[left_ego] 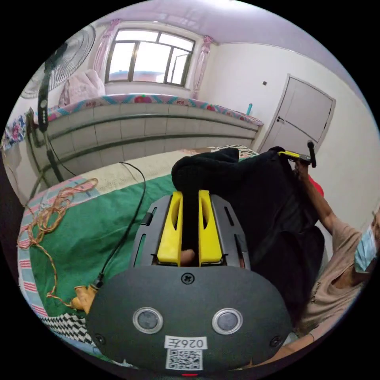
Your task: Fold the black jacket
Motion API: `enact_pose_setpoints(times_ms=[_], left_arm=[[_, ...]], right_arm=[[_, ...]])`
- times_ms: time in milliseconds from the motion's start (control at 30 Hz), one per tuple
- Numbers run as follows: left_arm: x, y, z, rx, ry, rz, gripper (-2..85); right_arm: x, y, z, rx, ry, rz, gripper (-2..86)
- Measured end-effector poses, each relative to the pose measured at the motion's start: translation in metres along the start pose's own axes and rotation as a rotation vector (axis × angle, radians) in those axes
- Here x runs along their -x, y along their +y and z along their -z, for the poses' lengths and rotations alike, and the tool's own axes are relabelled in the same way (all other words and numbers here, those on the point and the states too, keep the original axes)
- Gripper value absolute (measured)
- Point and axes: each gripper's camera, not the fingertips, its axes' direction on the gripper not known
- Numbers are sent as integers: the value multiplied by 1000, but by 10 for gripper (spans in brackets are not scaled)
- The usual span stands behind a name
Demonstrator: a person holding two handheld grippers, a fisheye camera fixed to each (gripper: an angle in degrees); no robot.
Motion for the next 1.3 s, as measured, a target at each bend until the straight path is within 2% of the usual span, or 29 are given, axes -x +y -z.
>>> enact_pose_setpoints(times_ms=[33, 67, 100, 233, 333, 433, 467, 500, 533, 567, 600, 667, 700, 733, 767, 800, 833, 867, 900, 967, 1067, 1167, 1300], left_arm=[[20, 2, -18, 58, 61, 83, 99], [29, 10, -29, 97, 41, 124, 99], [31, 16, -31, 102, 13, 136, 99], [27, 68, -5, 46, -112, 125, 76], [22, 107, 41, -111, -24, 128, 31], [9, 147, 99, -417, 149, 127, -2], [-1, 159, 120, -530, 176, 119, -5], [-8, 164, 131, -580, 164, 116, -5], [-25, 171, 150, -685, 104, 99, -5], [-43, 171, 168, -774, 82, 62, -4], [-53, 170, 175, -812, 102, 23, -2], [-85, 164, 196, -990, 317, -132, 28], [-90, 161, 196, -1002, 392, -163, 41], [-96, 149, 192, -968, 544, -224, 43], [-99, 130, 179, -845, 642, -246, 35], [-100, 120, 168, -760, 651, -228, 27], [-97, 104, 143, -564, 590, -146, 20], [-91, 99, 115, -402, 470, -69, 25], [-87, 99, 100, -325, 404, -32, 49], [-66, 115, 43, -31, 200, 79, 134], [-44, 150, -3, 155, 87, 207, 175], [-43, 169, -20, 220, -11, 253, 174], [-51, 161, -38, 257, -6, 207, 179]], right_arm=[[-3, -2, -10, 63, 5, -29, 29], [-6, 0, -24, 149, 24, -54, 43], [-7, 11, -22, 157, 52, -53, 47], [-13, 55, 20, 64, 78, 1, 16], [-22, 99, 69, 13, -74, 43, -2], [-33, 166, 148, -283, -271, -8, -8], [-39, 200, 185, -481, -338, -53, -9], [-45, 235, 214, -683, -405, -109, -9], [-47, 252, 226, -796, -437, -141, -9], [-48, 278, 242, -990, -496, -155, -9], [-46, 292, 249, -1101, -595, -128, -9], [-41, 289, 253, -1087, -804, -41, -9], [-32, 281, 255, -1040, -881, 20, -8], [-25, 276, 256, -1005, -881, 57, -8], [-8, 264, 255, -913, -800, 117, -6], [13, 250, 248, -785, -644, 165, -3], [26, 243, 241, -711, -557, 206, -1], [51, 230, 220, -541, -405, 302, 8], [72, 222, 193, -394, -311, 366, 21], [95, 217, 154, -229, -232, 442, 75], [126, 219, 104, -87, -108, 539, 91], [150, 220, 72, -4, -77, 612, 97], [177, 214, 46, 45, -41, 688, 100]])
